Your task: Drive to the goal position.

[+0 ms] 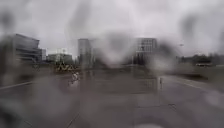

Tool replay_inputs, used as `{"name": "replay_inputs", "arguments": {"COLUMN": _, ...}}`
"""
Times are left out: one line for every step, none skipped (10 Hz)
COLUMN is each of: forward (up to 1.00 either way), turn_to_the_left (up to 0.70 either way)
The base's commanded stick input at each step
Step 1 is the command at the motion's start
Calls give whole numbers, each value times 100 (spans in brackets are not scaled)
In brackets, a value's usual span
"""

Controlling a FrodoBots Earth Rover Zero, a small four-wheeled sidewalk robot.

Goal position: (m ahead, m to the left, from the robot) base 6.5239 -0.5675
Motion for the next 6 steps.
{"name": "replay_inputs", "arguments": {"forward": 6, "turn_to_the_left": 0}}
{"name": "replay_inputs", "arguments": {"forward": 6, "turn_to_the_left": 0}}
{"name": "replay_inputs", "arguments": {"forward": 7, "turn_to_the_left": 0}}
{"name": "replay_inputs", "arguments": {"forward": 7, "turn_to_the_left": 1}}
{"name": "replay_inputs", "arguments": {"forward": 6, "turn_to_the_left": 0}}
{"name": "replay_inputs", "arguments": {"forward": 7, "turn_to_the_left": 0}}
